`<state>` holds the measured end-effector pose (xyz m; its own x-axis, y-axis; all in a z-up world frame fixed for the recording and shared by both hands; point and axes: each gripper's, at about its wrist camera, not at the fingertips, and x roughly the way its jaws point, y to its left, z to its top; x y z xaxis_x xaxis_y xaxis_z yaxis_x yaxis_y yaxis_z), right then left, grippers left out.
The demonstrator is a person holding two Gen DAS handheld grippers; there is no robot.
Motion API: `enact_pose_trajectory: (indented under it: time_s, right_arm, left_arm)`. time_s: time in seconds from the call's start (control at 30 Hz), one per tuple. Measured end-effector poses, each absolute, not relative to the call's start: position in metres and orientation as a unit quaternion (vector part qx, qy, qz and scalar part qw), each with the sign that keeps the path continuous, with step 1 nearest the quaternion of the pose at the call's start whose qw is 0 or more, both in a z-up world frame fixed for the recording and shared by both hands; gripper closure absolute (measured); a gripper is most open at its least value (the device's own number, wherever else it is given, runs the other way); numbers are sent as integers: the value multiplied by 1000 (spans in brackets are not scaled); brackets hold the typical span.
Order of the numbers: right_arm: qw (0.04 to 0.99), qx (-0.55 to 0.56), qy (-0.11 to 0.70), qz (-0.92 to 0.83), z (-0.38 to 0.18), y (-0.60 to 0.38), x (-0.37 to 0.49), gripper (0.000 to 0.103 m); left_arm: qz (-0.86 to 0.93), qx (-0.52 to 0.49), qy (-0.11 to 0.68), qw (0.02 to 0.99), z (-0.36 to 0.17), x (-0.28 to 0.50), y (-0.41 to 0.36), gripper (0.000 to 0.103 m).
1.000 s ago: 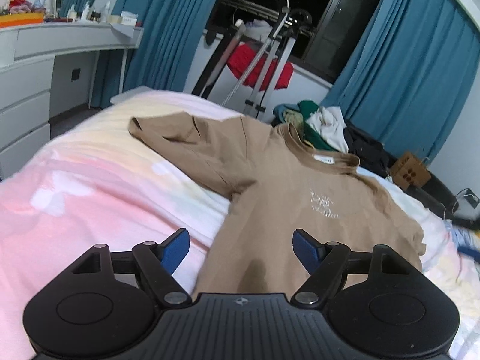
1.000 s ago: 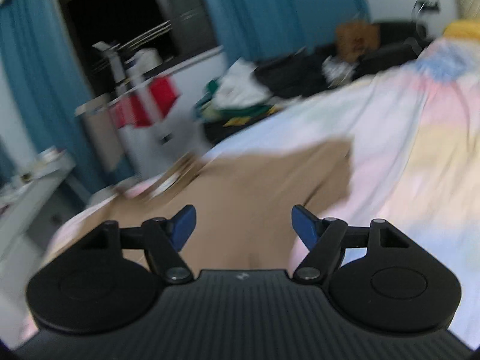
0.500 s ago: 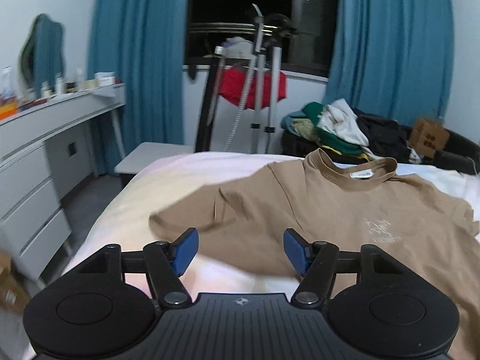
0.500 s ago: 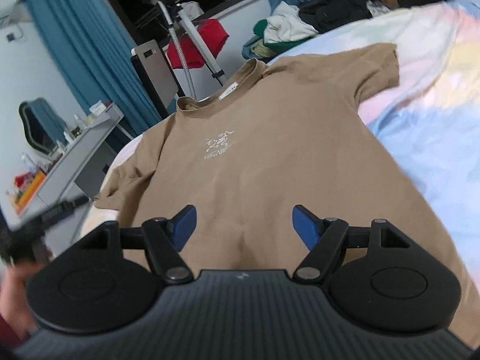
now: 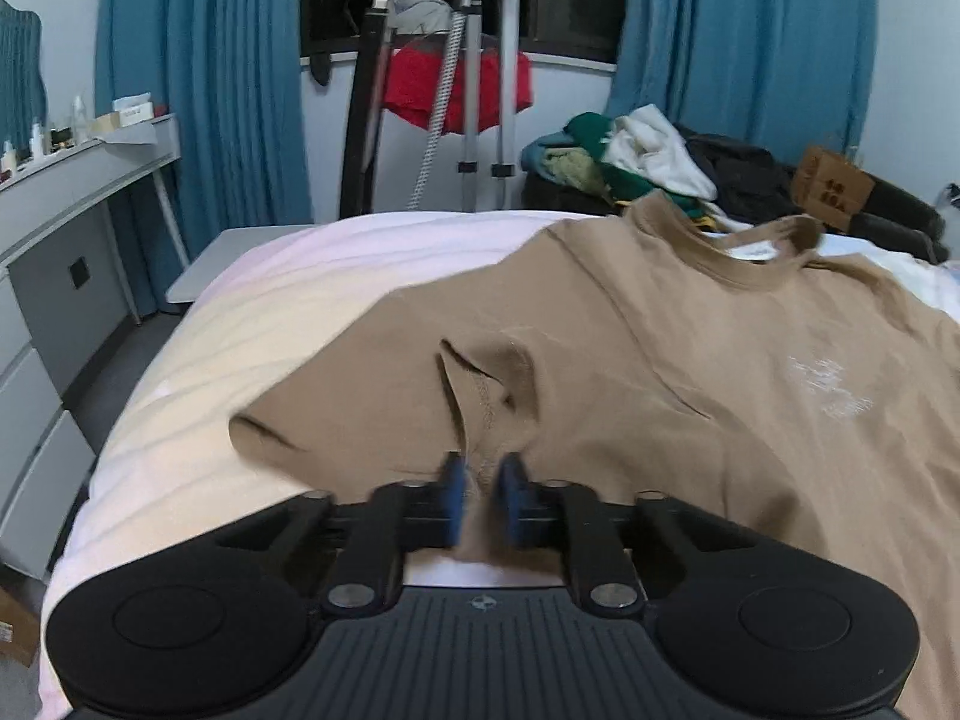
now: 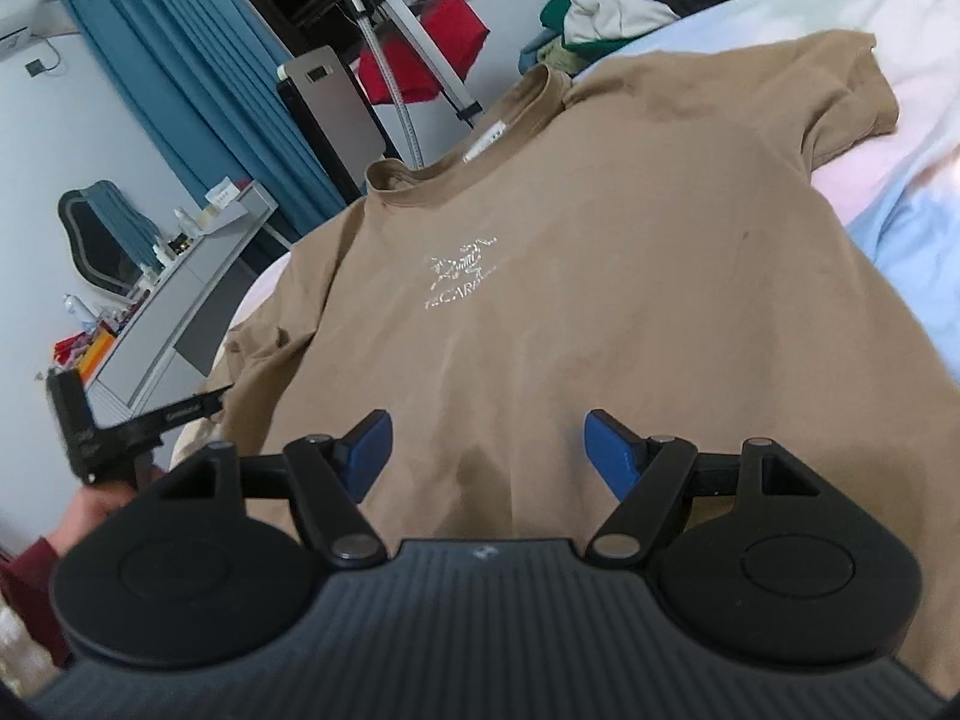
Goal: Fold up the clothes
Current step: 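Grasp the tan T-shirt's side edge near the sleeve with the left gripper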
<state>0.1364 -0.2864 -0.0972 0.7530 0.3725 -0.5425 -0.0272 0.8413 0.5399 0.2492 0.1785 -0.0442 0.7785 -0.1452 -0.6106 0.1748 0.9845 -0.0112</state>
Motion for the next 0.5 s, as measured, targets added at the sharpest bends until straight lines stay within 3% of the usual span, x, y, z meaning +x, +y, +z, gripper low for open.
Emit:
enact_pose_trajectory:
  time_s: [0.33, 0.43, 0.5]
  right_arm:
    - [900, 269, 325, 109, -86, -288, 121, 29]
    - [901, 270, 319, 113, -82, -289, 115, 29]
    - [902, 272, 316, 114, -80, -290, 115, 29]
  left_arm:
    - [-128, 60, 349, 926, -31, 178, 168, 98]
    - [-127, 36, 357, 925, -28, 168, 176, 96]
    - [-121, -5, 348, 930, -22, 167, 185, 86]
